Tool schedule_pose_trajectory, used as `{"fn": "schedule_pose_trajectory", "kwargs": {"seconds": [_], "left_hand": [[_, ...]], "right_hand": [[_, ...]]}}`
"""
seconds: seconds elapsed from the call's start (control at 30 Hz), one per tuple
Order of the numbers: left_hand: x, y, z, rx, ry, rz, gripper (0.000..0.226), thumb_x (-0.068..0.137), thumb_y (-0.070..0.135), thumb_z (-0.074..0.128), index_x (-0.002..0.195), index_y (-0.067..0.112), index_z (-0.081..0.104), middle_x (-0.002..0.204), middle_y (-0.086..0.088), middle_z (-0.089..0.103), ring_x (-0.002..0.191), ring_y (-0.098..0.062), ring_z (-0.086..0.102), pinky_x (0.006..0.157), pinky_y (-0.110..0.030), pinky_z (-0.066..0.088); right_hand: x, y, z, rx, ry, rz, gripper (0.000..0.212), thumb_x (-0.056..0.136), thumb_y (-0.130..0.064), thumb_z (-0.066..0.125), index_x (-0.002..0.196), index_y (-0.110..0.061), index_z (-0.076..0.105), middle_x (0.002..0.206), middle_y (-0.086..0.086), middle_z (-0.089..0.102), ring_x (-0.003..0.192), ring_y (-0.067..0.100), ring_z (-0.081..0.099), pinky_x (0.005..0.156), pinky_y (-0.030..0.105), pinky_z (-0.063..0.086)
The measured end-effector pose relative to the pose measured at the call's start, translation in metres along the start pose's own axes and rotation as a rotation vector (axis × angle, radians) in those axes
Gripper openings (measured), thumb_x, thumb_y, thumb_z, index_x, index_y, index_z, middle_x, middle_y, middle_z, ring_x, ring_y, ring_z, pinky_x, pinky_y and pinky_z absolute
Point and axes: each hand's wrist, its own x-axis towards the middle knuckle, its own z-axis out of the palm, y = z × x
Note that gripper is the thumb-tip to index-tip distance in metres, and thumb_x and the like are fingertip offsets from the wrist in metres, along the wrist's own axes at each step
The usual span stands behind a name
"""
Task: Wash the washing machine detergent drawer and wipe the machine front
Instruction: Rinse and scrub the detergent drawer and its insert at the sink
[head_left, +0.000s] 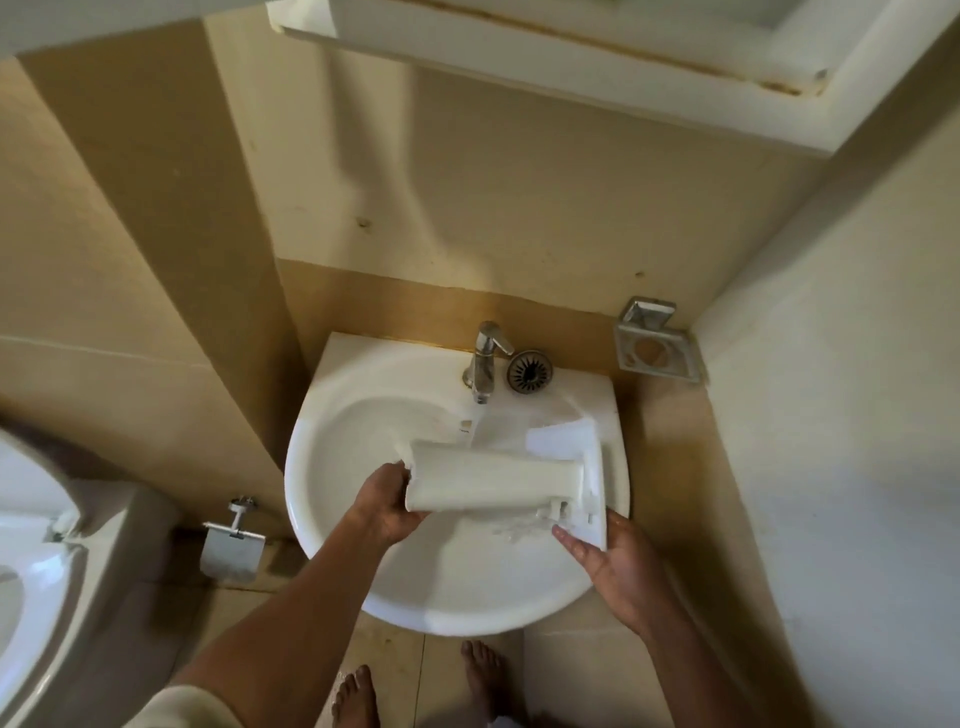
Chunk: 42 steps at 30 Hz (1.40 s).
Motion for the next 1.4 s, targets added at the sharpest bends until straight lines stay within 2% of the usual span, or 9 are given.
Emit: {"fn": "schedule_pose_trajectory", "kwargs": {"seconds": [0.13, 0.2, 0.3, 0.53, 0.63, 0.83, 1.07, 1.23, 1.4], "left_hand": [[0.006, 0.009, 0.001, 0.155, -0.053, 0.086, 0.037, 0.101, 0.006, 0.035, 0.123, -0.001, 0.064, 0.110, -0.024, 0.072, 0.078, -0.036, 0.072, 0.060, -0.043, 0.059], [0.003, 0.011, 0.002, 0.198, -0.091, 0.090, 0.034, 0.099, 0.010, 0.045, 0.125, 0.000, 0.065, 0.118, -0.027, 0.069, 0.079, -0.036, 0.071, 0.062, -0.044, 0.059], [0.003, 0.007, -0.001, 0.176, -0.042, 0.070, 0.036, 0.104, 0.027, 0.044, 0.110, 0.002, 0.069, 0.085, -0.018, 0.075, 0.063, -0.030, 0.073, 0.054, -0.040, 0.060], [-0.011, 0.019, 0.021, 0.295, -0.041, 0.037, 0.045, 0.107, 0.040, 0.037, 0.089, 0.006, 0.062, 0.061, -0.010, 0.072, 0.049, -0.022, 0.070, 0.041, -0.028, 0.055], [0.001, 0.028, 0.030, 0.451, 0.064, 0.120, 0.034, 0.105, 0.036, 0.045, 0.111, 0.007, 0.062, 0.087, -0.008, 0.067, 0.076, -0.021, 0.065, 0.069, -0.032, 0.056], [0.024, 0.035, 0.030, 0.653, 0.058, 0.203, 0.063, 0.092, 0.066, 0.051, 0.115, 0.009, 0.066, 0.109, -0.015, 0.069, 0.103, -0.032, 0.065, 0.098, -0.043, 0.051], [0.027, 0.039, 0.011, 0.981, 0.132, 0.374, 0.063, 0.102, 0.045, 0.049, 0.155, 0.014, 0.033, 0.144, -0.015, 0.048, 0.119, -0.026, 0.050, 0.096, -0.029, 0.036], [0.030, 0.033, 0.021, 0.926, 0.215, 0.439, 0.043, 0.104, 0.040, 0.044, 0.113, 0.002, 0.063, 0.108, -0.015, 0.064, 0.087, -0.023, 0.053, 0.077, -0.031, 0.038], [0.031, 0.028, 0.033, 0.666, 0.197, 0.304, 0.030, 0.100, 0.032, 0.048, 0.086, 0.006, 0.057, 0.084, -0.013, 0.051, 0.076, -0.023, 0.050, 0.072, -0.035, 0.039]], "right_hand": [[0.006, -0.012, -0.002, 0.511, -0.017, 0.321, 0.049, 0.097, -0.026, 0.042, 0.130, 0.009, 0.056, 0.121, 0.030, 0.066, 0.117, 0.046, 0.059, 0.107, 0.058, 0.043], [0.010, -0.020, -0.003, 0.419, -0.041, 0.352, 0.077, 0.091, -0.062, 0.046, 0.127, 0.004, 0.061, 0.120, 0.028, 0.067, 0.122, 0.045, 0.057, 0.107, 0.055, 0.040], [0.015, -0.030, -0.003, 0.146, -0.082, 0.373, 0.100, 0.071, -0.088, 0.047, 0.112, 0.000, 0.073, 0.112, 0.025, 0.071, 0.108, 0.040, 0.063, 0.090, 0.050, 0.046], [0.006, -0.028, 0.010, 0.033, -0.165, 0.333, 0.057, 0.071, -0.058, 0.074, 0.107, -0.014, 0.076, 0.104, 0.021, 0.067, 0.096, 0.034, 0.061, 0.094, 0.057, 0.050], [0.002, -0.026, 0.021, 0.038, -0.075, 0.223, 0.024, 0.082, -0.043, 0.068, 0.083, -0.022, 0.080, 0.090, 0.011, 0.073, 0.085, 0.025, 0.065, 0.082, 0.042, 0.050], [0.010, -0.007, 0.043, 0.122, 0.064, 0.147, 0.029, 0.089, -0.032, 0.063, 0.090, -0.007, 0.075, 0.082, 0.012, 0.072, 0.072, 0.026, 0.067, 0.068, 0.035, 0.049], [0.018, 0.007, 0.075, 0.032, 0.019, 0.205, 0.074, 0.053, -0.051, 0.087, 0.102, 0.000, 0.067, 0.092, 0.013, 0.073, 0.088, 0.033, 0.070, 0.077, 0.040, 0.053], [0.011, 0.008, 0.077, 0.089, 0.100, 0.216, 0.049, 0.048, -0.037, 0.071, 0.084, -0.006, 0.062, 0.071, 0.004, 0.053, 0.067, 0.022, 0.049, 0.055, 0.030, 0.038], [-0.006, -0.007, 0.059, -0.016, 0.157, 0.090, 0.038, 0.059, -0.031, 0.069, 0.088, -0.007, 0.066, 0.074, 0.004, 0.069, 0.071, 0.026, 0.063, 0.060, 0.033, 0.044]]}}
